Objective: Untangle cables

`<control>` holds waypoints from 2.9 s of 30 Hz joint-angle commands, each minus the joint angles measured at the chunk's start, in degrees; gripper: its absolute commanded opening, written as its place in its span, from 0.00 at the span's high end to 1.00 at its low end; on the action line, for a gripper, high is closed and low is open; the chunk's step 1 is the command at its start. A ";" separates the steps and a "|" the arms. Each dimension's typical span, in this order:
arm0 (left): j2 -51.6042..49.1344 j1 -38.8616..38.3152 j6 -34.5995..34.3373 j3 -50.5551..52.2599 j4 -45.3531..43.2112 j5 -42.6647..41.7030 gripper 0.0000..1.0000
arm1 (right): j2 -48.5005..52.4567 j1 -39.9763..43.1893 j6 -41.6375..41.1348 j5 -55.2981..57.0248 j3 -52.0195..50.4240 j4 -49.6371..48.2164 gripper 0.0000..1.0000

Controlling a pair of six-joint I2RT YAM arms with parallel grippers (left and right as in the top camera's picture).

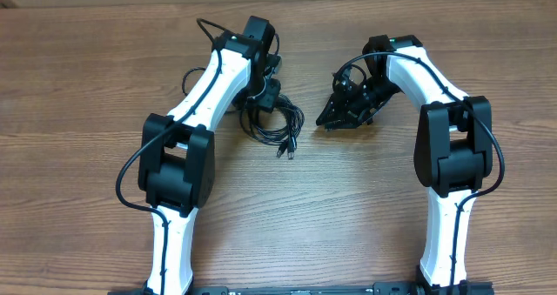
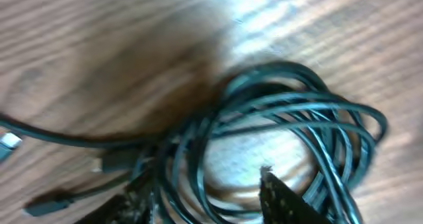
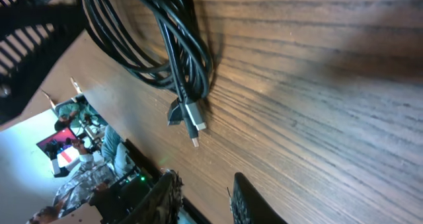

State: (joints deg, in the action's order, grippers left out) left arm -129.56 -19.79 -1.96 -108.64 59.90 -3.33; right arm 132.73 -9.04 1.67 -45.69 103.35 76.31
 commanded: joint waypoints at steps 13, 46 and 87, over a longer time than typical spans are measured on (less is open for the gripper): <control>-0.46 0.72 -2.32 4.09 -3.67 3.30 0.52 | -0.26 -0.22 0.07 0.26 -0.15 -1.75 0.75; -0.39 1.51 -1.66 8.15 -9.73 4.39 0.90 | -0.26 -0.22 0.07 1.31 -0.15 -2.80 0.68; 18.97 -2.51 -2.82 -2.89 2.27 3.43 0.96 | -8.96 0.74 -1.14 -25.16 4.09 -8.09 0.68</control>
State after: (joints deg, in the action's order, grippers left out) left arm -111.77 -22.15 -3.14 -110.10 61.82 1.15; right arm 125.32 -7.97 -2.00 -68.31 106.45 68.58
